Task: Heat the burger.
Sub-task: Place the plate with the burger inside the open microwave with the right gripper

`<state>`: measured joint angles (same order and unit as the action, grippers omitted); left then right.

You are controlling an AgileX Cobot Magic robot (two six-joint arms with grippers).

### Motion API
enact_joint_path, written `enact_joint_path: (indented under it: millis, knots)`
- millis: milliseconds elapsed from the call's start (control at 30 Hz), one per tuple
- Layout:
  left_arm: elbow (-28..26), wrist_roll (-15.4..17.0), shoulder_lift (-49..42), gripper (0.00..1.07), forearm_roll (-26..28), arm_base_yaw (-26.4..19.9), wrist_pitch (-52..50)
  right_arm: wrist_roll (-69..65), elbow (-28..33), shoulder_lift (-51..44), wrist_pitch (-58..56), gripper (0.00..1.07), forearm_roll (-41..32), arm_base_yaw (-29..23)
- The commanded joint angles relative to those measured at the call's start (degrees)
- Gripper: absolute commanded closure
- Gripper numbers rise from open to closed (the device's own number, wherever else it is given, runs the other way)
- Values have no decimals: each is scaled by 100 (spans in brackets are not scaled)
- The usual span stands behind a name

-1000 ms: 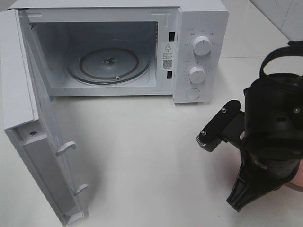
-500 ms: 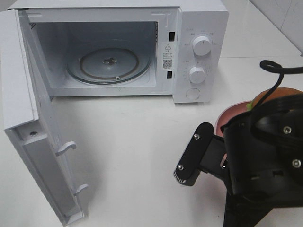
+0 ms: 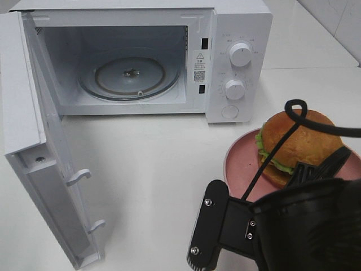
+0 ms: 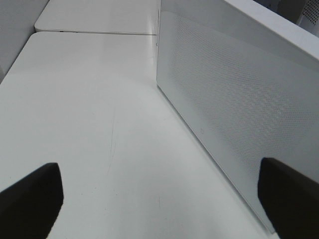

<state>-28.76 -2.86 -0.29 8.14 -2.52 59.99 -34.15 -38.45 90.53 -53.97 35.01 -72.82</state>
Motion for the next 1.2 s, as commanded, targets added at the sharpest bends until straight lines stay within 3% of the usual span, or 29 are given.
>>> enact_joint_path:
  millis: [33, 767, 900, 1200]
  knots:
    - [17, -6, -115, 9, 6, -6, -57, 172, -6, -46, -212, 107, 401, -195]
    - [17, -6, -115, 9, 6, -6, -57, 1341, -6, -46, 642, 106, 1375, -344]
    - [17, -6, -115, 9, 6, -6, -57, 1427, -6, -46, 1215, 106, 1788, -344]
    - [17, -6, -115, 9, 6, -6, -57, 1696, -6, -46, 1856, 106, 1954, -321]
